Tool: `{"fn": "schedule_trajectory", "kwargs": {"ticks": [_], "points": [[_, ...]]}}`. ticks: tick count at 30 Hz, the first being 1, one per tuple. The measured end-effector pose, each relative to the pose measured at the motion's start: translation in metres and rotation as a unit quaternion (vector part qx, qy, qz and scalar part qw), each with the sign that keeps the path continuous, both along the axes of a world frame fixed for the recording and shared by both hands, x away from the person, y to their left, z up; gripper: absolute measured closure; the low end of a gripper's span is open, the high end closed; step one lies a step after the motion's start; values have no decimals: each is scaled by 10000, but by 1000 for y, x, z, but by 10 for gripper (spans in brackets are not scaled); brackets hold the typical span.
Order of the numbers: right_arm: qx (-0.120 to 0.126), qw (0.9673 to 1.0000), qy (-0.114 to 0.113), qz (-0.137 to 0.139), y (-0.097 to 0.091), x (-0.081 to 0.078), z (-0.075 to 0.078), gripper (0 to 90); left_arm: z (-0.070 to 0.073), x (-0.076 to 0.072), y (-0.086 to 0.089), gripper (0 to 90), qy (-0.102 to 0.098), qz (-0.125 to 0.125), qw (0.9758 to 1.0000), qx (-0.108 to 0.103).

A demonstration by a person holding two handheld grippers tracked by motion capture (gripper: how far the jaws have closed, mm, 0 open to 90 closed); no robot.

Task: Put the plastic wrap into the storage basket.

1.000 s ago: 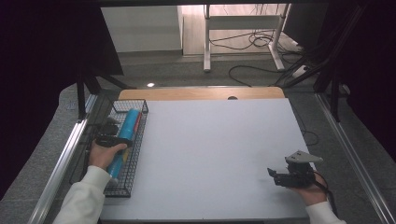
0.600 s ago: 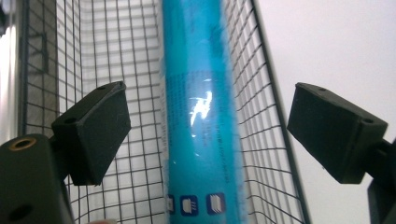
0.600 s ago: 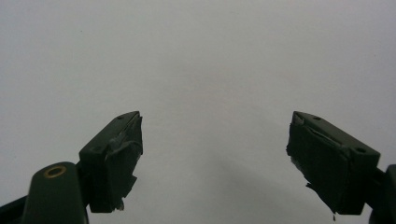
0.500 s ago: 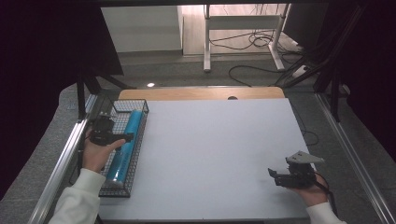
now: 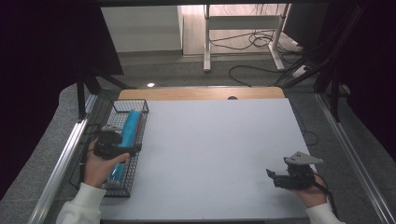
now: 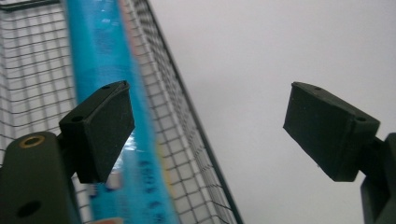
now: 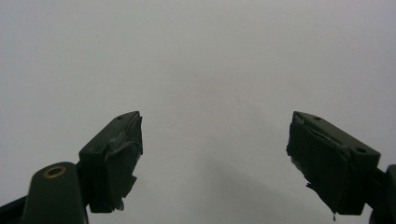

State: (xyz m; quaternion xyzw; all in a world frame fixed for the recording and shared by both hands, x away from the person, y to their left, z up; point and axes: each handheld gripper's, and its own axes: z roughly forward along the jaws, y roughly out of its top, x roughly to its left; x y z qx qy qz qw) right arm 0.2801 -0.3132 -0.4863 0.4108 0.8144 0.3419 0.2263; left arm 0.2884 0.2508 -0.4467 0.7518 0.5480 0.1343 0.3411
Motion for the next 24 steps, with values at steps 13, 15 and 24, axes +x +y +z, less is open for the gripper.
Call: {"fn": "schedule_trajectory", "kwargs": {"ticks": [13, 15, 24], "points": [[-18, 9999, -94, 74, 9, 1, 6, 185, -18, -48, -29, 172, -66, -798, 9968, -82], [-18, 9999, -94, 100, 10, 1, 6, 185, -21, -51, -35, 173, -50, -866, 9962, 5], [-91, 9998, -107, 154, 11, 1, 4, 184, -32, -53, -47, 172, 111, -1041, 9940, 311]]}}
